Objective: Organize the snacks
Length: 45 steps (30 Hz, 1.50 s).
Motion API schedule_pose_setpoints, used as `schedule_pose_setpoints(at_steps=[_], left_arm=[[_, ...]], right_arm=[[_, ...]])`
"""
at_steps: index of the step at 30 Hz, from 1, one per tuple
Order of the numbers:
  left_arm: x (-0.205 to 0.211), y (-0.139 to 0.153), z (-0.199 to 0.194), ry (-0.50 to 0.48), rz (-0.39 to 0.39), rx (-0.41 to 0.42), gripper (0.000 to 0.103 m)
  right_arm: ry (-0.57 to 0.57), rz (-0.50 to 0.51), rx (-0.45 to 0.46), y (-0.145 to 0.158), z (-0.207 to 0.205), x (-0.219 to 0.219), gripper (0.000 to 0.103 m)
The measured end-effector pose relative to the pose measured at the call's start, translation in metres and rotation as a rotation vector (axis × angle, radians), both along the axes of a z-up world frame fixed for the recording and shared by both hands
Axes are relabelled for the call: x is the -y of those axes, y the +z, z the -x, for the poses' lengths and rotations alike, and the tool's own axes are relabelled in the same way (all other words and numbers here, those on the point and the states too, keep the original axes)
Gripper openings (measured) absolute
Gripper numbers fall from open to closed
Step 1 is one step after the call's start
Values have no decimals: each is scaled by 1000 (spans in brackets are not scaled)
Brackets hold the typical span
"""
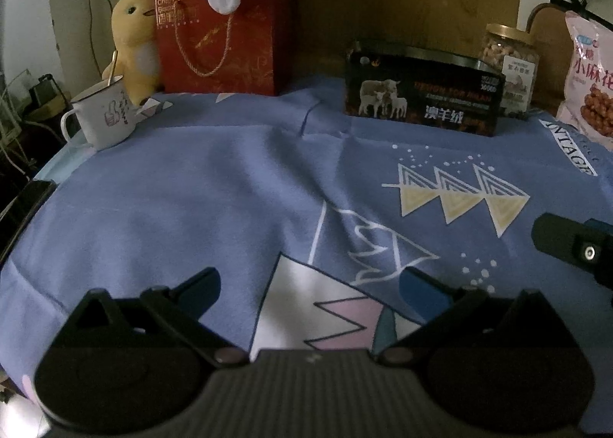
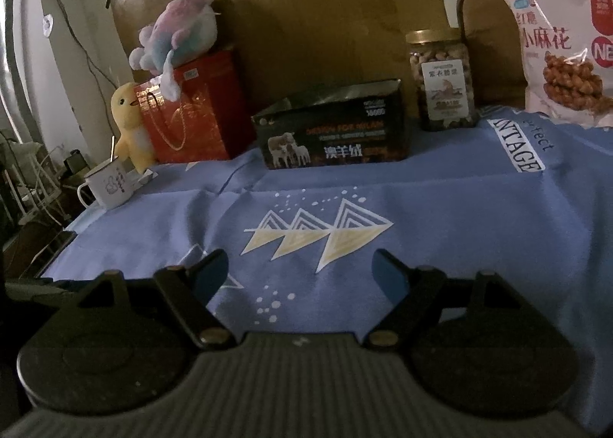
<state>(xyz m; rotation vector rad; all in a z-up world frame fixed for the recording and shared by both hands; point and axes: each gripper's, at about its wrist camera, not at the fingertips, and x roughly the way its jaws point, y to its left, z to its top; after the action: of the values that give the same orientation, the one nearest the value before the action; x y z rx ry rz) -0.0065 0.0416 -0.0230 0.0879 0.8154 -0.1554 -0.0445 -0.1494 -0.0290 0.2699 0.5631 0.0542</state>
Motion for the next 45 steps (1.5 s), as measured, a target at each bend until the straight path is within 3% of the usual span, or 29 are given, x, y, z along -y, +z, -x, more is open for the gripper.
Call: schedule_pose_setpoints(at_steps=[45], left_arm=[[9, 1, -2, 5, -27, 4, 103]], right_arm=[[-20, -26, 8, -4, 6, 8, 84]])
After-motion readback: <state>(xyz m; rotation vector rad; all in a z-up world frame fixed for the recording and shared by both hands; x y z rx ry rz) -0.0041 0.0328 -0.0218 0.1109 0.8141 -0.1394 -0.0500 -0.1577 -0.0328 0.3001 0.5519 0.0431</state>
